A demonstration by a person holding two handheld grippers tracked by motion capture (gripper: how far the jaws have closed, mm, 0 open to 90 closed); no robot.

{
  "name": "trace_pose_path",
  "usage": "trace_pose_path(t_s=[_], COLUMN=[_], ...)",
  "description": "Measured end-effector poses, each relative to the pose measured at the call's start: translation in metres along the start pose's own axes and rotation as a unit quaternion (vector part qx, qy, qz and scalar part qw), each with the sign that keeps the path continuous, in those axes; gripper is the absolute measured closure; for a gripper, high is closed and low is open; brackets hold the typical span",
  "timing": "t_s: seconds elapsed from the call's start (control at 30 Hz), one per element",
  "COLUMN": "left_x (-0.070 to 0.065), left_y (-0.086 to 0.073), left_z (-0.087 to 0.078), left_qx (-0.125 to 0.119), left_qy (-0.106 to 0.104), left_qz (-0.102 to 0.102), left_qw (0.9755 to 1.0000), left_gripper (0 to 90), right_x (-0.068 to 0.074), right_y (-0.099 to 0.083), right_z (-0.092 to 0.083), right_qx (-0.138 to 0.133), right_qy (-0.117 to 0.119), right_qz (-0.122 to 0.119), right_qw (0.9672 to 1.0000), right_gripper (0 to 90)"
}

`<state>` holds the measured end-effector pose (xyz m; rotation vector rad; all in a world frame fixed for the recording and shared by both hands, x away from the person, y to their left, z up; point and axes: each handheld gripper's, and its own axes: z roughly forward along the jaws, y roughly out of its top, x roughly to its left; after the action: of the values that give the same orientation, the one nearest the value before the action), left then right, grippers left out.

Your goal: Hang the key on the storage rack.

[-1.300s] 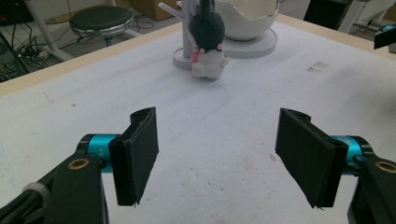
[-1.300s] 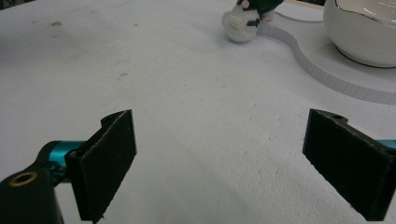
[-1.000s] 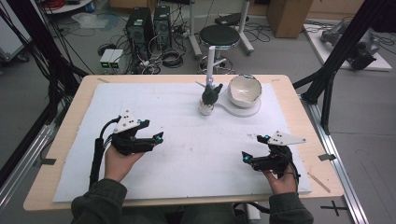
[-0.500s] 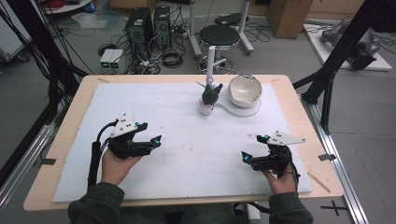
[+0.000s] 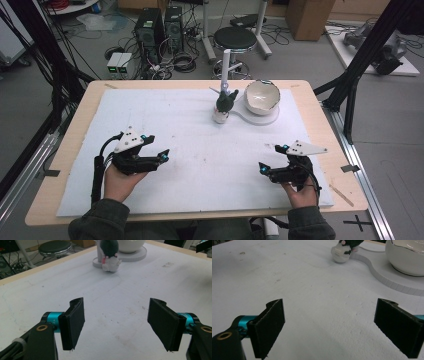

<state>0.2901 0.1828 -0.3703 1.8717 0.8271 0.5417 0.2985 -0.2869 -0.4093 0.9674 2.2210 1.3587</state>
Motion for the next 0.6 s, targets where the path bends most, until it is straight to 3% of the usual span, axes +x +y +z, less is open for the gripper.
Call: trace_pose_path(t_s=[0.6], left_x=[0.002], left_y=[-0.012], left_z=[-0.014], left_qx=[0.002], left_qy=[0.002], left_qz=[-0.001], left_qw=[1.0000], left_gripper=[29.1], right_x=[0.000], right_y=[0.000], right_z=[0.001], right_qx=[0.004], right_qy=[0.000], right_qz=[0.002], right_qw=[1.0000], right_gripper=[8.8])
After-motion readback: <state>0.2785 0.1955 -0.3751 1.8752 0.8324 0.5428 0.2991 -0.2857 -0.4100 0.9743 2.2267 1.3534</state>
